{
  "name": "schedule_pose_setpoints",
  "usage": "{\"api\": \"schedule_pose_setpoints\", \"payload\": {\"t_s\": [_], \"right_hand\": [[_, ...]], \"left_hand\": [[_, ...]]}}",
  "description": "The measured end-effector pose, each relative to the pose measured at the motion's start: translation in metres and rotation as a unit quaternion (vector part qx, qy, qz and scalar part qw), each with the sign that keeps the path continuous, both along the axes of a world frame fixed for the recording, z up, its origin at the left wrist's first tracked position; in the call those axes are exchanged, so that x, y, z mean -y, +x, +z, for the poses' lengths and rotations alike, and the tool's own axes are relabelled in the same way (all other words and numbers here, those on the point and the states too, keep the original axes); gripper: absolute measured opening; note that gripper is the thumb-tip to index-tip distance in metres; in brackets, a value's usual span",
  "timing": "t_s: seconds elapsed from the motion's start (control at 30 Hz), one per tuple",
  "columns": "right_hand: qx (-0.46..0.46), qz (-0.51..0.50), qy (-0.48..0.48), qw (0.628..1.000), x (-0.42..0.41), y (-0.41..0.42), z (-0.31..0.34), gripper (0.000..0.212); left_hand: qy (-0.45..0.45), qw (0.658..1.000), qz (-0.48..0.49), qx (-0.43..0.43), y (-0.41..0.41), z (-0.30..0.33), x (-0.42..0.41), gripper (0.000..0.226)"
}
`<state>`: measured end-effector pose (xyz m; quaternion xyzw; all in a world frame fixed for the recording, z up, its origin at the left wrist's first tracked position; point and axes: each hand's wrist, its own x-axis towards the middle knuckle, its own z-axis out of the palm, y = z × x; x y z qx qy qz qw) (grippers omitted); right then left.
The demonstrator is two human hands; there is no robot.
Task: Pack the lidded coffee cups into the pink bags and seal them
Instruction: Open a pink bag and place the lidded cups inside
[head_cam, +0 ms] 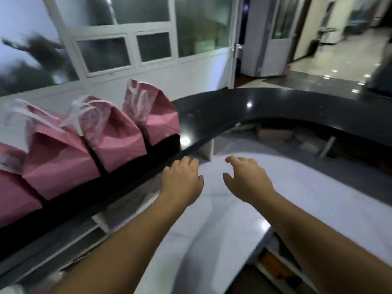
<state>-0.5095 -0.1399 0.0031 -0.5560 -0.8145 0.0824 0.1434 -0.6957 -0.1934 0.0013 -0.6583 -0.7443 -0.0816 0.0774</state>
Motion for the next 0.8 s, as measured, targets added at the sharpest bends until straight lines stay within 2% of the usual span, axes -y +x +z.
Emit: {"api": "schedule_pose_setpoints", "payload": {"t_s": [0.1, 0.33, 0.57, 0.8], "right_hand": [[0.030, -0.064, 0.005, 0.998, 0.035, 0.060, -0.012, 0.056], [0.045, -0.212, -0.011, 0.976, 0.102, 0.197, -0.019, 0.062], [0.027, -0.294, -0.009, 0.955, 0.160, 0.327, -0.023, 0.062], [0.018, -0.384, -0.024, 0.923, 0.237, 0.492, -0.029, 0.061]], "left_hand": [[-0.014, 0.998, -0.064, 0.004, 0.053, -0.014, 0.003, 0.046], [-0.015, 0.979, -0.203, 0.000, 0.182, -0.014, 0.017, 0.051], [-0.014, 0.960, -0.279, 0.017, 0.324, -0.011, 0.043, 0.054], [-0.038, 0.936, -0.344, 0.063, 0.502, -0.025, 0.091, 0.055]]}}
